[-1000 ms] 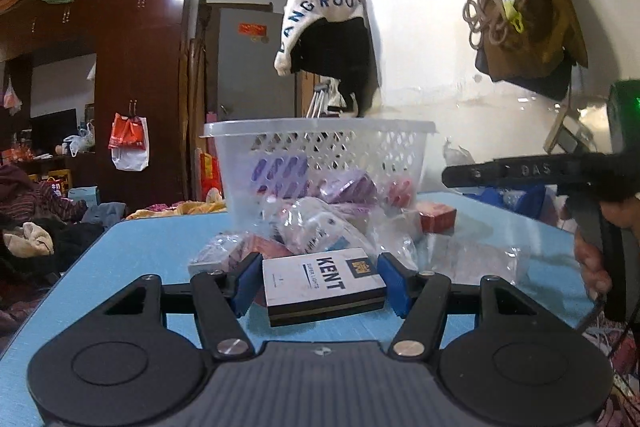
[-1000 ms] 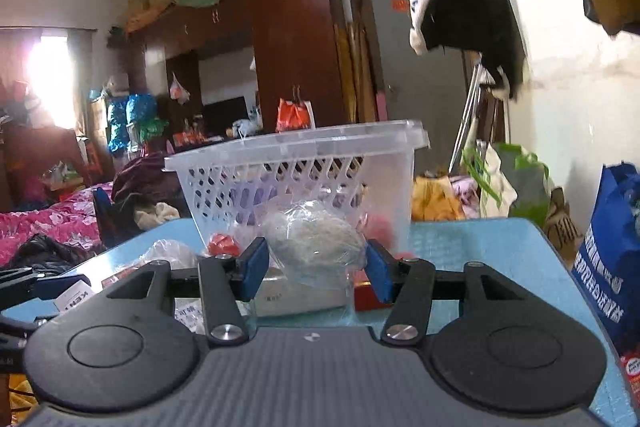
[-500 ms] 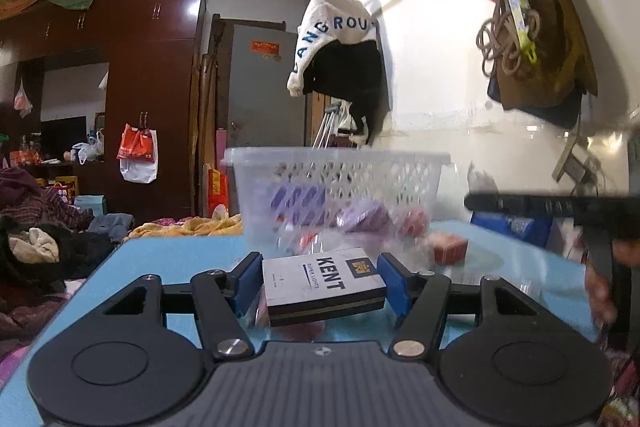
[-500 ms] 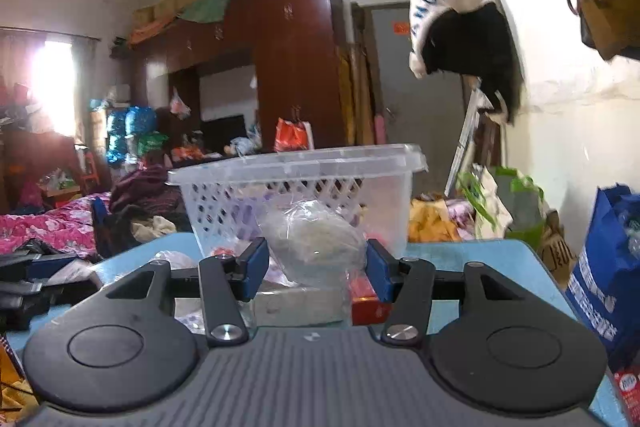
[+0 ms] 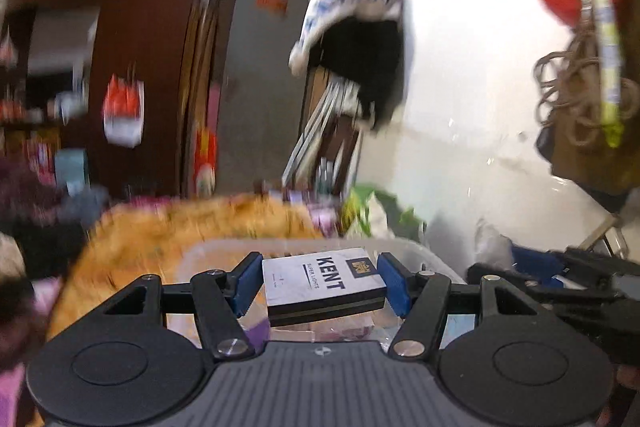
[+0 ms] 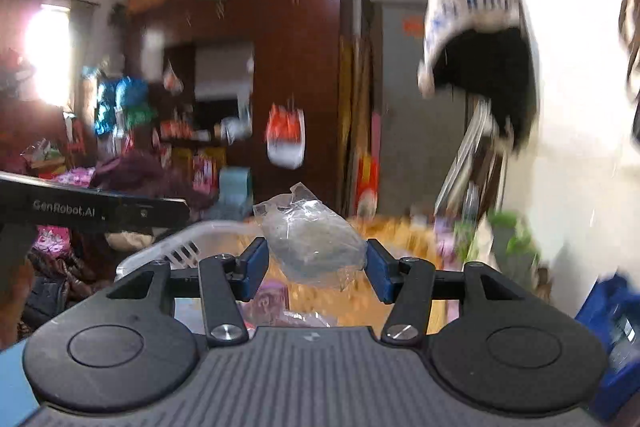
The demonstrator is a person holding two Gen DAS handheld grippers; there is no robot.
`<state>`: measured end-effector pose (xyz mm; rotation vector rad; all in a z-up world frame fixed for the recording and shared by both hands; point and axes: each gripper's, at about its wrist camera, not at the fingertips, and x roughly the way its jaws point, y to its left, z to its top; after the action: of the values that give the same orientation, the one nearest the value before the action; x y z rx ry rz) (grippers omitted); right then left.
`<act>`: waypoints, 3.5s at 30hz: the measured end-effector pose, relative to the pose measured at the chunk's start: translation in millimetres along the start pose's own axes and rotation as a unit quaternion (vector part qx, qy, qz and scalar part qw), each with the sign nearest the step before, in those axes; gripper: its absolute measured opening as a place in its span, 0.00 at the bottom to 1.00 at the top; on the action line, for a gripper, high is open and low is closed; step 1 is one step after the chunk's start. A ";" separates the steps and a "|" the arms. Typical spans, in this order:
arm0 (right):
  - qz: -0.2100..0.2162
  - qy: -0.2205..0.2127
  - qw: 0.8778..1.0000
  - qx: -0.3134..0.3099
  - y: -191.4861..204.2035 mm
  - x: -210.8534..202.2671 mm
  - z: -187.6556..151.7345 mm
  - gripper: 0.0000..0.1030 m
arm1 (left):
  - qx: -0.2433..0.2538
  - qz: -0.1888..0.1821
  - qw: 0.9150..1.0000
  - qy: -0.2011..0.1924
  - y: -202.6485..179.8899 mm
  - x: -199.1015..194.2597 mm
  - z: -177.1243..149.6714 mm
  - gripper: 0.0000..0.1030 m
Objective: Organize objects
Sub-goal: 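Drop the KENT pack into the basket with the left tool while the right tool drops a plastic packet, then grasp a white medicine box with the left tool while the right tool grasps the red gift box, then release the medicine box and red gift box into the basket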
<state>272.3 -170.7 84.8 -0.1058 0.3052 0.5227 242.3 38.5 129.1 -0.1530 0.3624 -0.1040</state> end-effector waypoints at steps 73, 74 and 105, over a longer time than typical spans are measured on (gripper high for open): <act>-0.028 0.040 0.998 0.036 -22.4 -28.5 -125.1 0.60 | -0.010 -0.050 0.999 0.009 91.5 -71.0 -156.6 0.38; -0.029 0.037 0.998 0.037 -22.7 -29.2 -125.2 0.60 | -0.013 -0.050 0.999 0.006 92.5 -71.6 -156.4 0.38; -0.037 0.020 0.998 -0.040 -6.1 27.3 -9.4 0.60 | -0.017 -0.011 0.998 0.053 2.3 37.8 -10.4 0.38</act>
<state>295.4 -164.7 67.4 -0.2047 0.3177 0.4604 273.8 34.5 106.1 -0.1852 0.4682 -0.1289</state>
